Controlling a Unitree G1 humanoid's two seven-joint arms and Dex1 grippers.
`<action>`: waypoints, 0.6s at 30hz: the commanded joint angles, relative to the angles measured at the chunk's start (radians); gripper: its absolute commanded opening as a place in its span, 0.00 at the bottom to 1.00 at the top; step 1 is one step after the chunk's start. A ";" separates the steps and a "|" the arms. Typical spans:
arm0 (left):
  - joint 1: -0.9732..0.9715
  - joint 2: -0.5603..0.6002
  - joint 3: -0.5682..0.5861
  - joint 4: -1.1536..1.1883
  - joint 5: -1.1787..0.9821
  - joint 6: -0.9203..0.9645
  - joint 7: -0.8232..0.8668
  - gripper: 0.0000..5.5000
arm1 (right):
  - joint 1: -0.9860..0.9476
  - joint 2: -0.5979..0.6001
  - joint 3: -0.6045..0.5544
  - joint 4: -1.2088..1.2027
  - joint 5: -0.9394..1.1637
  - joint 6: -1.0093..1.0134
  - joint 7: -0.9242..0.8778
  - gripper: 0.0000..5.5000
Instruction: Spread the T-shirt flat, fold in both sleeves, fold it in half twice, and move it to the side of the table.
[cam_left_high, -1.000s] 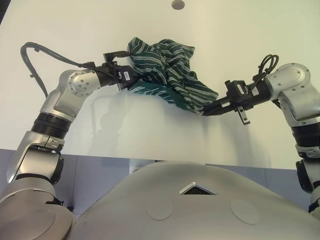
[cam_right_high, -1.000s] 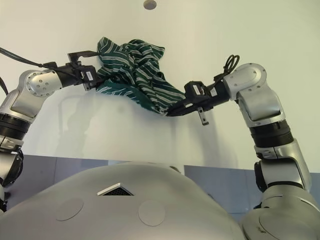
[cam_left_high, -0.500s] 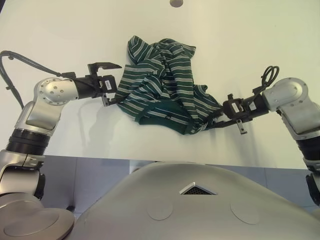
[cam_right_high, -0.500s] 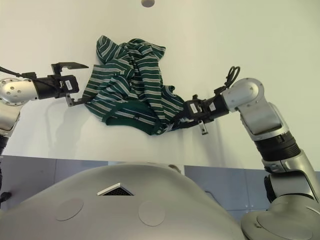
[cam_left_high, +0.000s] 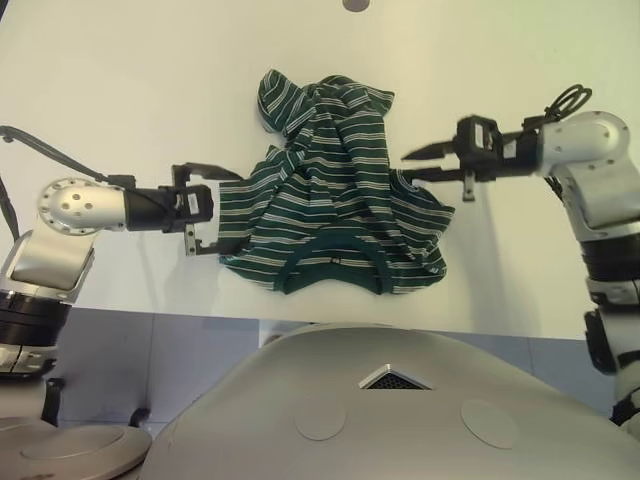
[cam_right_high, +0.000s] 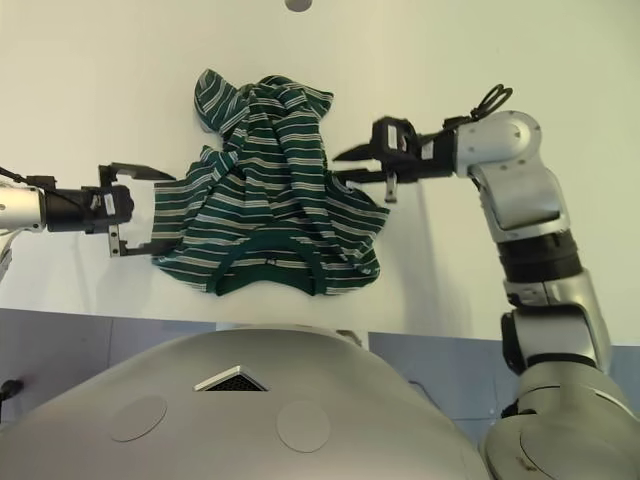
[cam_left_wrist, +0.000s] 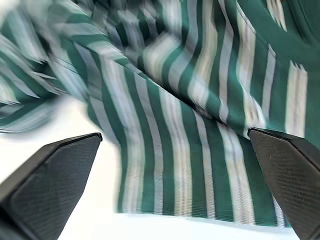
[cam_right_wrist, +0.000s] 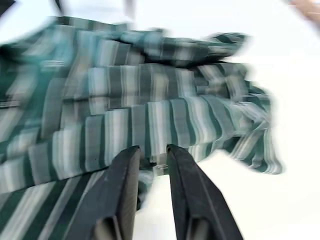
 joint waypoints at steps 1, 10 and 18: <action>-0.031 -0.018 0.052 0.029 -0.042 0.036 -0.016 0.98 | -0.012 0.033 0.019 0.004 -0.026 -0.007 -0.041 0.18; -0.105 -0.132 -0.001 0.013 0.042 0.078 0.058 0.98 | 0.048 0.007 0.123 0.008 -0.142 -0.068 -0.052 0.18; -0.065 -0.251 -0.280 0.206 0.435 -0.077 0.208 0.98 | 0.035 -0.010 0.166 0.126 -0.290 -0.160 -0.132 0.18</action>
